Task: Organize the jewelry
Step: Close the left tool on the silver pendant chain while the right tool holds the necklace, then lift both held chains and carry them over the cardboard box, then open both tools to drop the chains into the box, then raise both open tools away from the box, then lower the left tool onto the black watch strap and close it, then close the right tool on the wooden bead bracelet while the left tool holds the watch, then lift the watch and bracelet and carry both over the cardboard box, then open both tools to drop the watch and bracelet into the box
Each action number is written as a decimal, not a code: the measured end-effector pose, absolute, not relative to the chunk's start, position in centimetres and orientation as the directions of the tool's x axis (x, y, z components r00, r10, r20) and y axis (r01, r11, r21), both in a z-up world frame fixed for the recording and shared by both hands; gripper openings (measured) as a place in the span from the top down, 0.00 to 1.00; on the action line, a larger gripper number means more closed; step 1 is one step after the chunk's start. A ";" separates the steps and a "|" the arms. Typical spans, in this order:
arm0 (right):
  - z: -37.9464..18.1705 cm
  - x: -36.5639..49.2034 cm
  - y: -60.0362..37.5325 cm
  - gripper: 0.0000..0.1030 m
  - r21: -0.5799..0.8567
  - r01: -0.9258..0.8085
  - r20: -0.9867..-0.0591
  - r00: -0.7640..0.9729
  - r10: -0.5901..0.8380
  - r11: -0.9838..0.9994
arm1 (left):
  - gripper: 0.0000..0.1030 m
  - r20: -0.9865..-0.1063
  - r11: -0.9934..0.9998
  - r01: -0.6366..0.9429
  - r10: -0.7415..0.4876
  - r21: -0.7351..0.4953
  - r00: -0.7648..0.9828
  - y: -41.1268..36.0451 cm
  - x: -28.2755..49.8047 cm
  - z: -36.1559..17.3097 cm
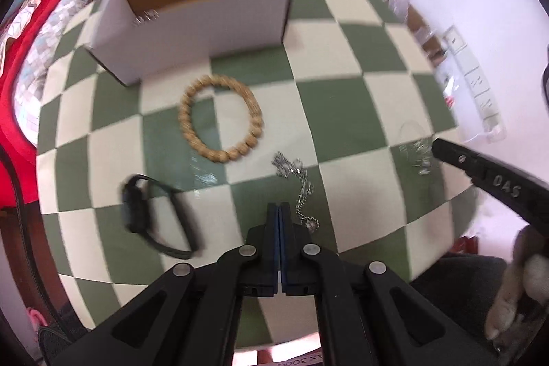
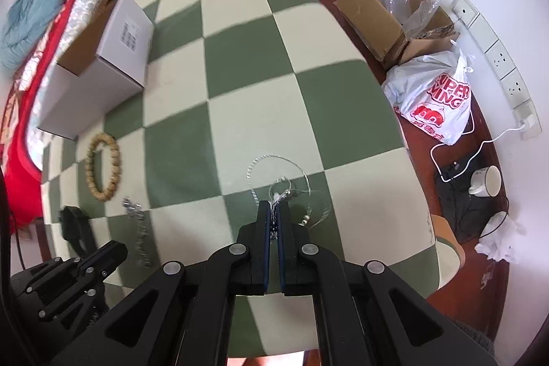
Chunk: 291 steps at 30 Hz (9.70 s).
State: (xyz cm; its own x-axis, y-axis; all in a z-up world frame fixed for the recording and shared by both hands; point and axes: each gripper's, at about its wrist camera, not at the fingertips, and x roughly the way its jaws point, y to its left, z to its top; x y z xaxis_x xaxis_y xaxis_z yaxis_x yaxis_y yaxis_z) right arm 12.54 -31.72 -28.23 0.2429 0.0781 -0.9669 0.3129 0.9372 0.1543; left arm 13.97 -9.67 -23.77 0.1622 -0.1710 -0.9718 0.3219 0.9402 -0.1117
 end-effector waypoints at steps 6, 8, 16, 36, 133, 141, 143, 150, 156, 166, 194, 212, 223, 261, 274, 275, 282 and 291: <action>-23.6 12.9 -30.7 0.97 0.221 0.280 -0.940 0.318 0.127 0.934 | 1.00 -0.938 0.935 0.305 -0.258 -0.182 0.230 -6.8 15.2 -17.6; -21.9 13.1 -30.0 0.97 0.239 0.261 -0.929 0.342 0.142 0.935 | 1.00 -0.927 0.932 0.302 -0.280 -0.200 0.251 -6.5 15.7 -16.0; -16.7 14.6 -27.8 0.97 0.249 0.197 -0.901 0.406 0.152 0.948 | 0.96 -0.908 0.900 0.189 -0.412 -0.393 0.074 -5.9 18.5 -18.7; -27.9 13.5 -31.1 0.97 0.227 0.318 -0.961 0.225 0.159 0.920 | 0.91 -0.991 0.961 0.255 -0.126 -0.111 0.042 -13.4 13.2 -28.8; -21.2 35.2 -17.1 0.05 0.008 0.019 -0.997 0.074 0.006 1.000 | 0.00 -0.951 0.997 0.000 0.072 0.075 0.300 2.2 35.6 -16.3; -21.9 32.5 -17.4 0.00 -0.043 0.051 -0.991 0.122 -0.049 0.998 | 0.00 -0.915 0.992 0.004 0.117 0.128 0.386 2.7 32.0 -17.3; -22.0 31.8 -17.5 0.00 -0.054 0.065 -0.989 0.136 -0.062 0.996 | 0.00 -0.909 0.992 0.003 0.111 0.123 0.402 2.6 31.3 -17.3; -20.8 29.0 -17.5 0.00 -0.079 0.080 -0.972 0.214 -0.095 0.994 | 0.00 -0.895 0.995 0.006 0.083 0.095 0.437 2.5 28.4 -16.1; -18.0 26.5 -17.4 0.00 -0.069 0.090 -0.951 0.294 -0.093 0.994 | 0.00 -0.863 0.995 -0.004 0.085 0.096 0.497 3.0 25.3 -13.6; -12.0 22.4 -17.2 0.00 -0.074 0.114 -0.888 0.444 -0.118 0.991 | 0.00 -0.789 0.995 -0.004 0.085 0.103 0.608 3.8 20.6 -8.3; -26.7 18.7 -18.7 0.34 0.087 0.149 -0.978 0.203 0.055 0.985 | 0.12 -0.974 0.997 -0.022 0.073 0.070 0.215 1.8 15.8 -26.9; -31.4 21.6 -15.3 0.55 0.011 0.073 -0.989 0.149 0.000 0.997 | 0.90 -0.979 1.000 -0.007 0.030 0.029 0.202 1.7 15.7 -28.9; -31.6 17.7 -16.8 0.91 -0.016 0.025 -0.995 0.098 -0.019 1.000 | 0.90 -0.981 1.000 0.008 0.012 0.013 0.194 2.0 15.3 -28.7; -29.2 16.0 -18.4 0.91 0.116 0.090 -0.979 0.181 0.099 0.989 | 0.90 -0.974 0.995 0.098 -0.040 -0.018 0.225 0.0 15.3 -25.4; -15.4 19.3 -18.6 0.91 0.282 0.035 -0.878 0.412 0.243 0.959 | 0.90 -0.917 0.968 0.215 -0.201 -0.132 0.344 -1.3 22.5 -13.4; -14.0 20.1 -18.6 0.91 0.287 0.022 -0.868 0.429 0.251 0.958 | 0.90 -0.915 0.965 0.227 -0.207 -0.133 0.345 -1.5 23.5 -12.8; -11.0 27.1 -17.8 0.91 0.281 -0.011 -0.849 0.464 0.254 0.960 | 0.90 -0.934 0.954 0.255 -0.230 -0.160 0.275 -2.8 32.2 -13.3; -17.5 35.1 -16.9 0.91 0.217 0.013 -0.918 0.341 0.200 0.976 | 0.89 -0.972 0.963 0.180 -0.220 -0.202 0.085 -4.0 38.5 -20.6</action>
